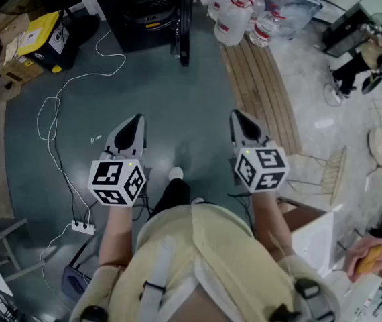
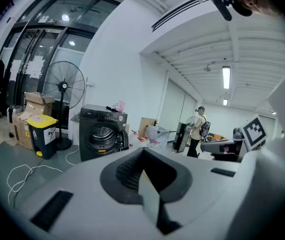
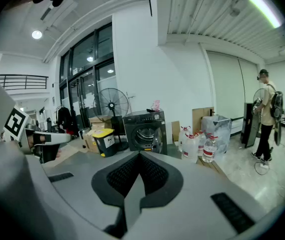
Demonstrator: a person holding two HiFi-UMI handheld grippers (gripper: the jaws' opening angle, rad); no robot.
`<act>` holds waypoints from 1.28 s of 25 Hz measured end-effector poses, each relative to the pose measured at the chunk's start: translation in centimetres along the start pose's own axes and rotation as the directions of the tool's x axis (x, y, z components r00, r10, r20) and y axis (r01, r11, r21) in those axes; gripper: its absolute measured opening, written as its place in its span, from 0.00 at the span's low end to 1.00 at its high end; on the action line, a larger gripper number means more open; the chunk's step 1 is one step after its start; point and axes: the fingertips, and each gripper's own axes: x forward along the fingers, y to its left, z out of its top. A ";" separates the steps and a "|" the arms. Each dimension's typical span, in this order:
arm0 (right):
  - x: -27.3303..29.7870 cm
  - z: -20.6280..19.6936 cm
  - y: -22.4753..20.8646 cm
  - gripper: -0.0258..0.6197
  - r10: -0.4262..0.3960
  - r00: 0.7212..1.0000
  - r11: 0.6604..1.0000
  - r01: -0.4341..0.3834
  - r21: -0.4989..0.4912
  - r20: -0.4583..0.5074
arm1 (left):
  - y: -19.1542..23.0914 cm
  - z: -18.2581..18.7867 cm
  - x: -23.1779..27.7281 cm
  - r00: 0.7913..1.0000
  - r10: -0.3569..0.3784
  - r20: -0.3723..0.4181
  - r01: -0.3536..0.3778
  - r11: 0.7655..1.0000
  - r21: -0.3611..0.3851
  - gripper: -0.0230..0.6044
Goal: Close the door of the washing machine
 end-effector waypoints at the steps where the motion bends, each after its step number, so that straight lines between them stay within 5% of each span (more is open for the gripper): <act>1: 0.6 0.1 0.1 0.05 -0.004 1.000 1.000 0.004 0.005 0.003 | 0.5 0.1 0.3 1.000 -0.006 -0.001 0.006 1.000 0.005 0.02; 13: 5.9 1.0 0.0 0.05 -0.002 1.000 1.000 0.002 0.018 -0.014 | 3.5 0.0 4.1 0.997 -0.074 -0.035 0.074 0.997 -0.019 0.02; 22: 13.0 3.7 -5.9 0.05 0.126 0.992 0.992 -0.127 -0.016 -0.030 | 3.0 1.7 10.0 0.998 0.068 -0.005 -0.068 0.994 -0.084 0.02; 32: 18.8 5.1 -13.3 0.05 0.314 0.945 0.946 -0.319 -0.049 -0.094 | -2.1 2.4 17.7 0.975 0.220 0.015 -0.214 0.961 -0.172 0.02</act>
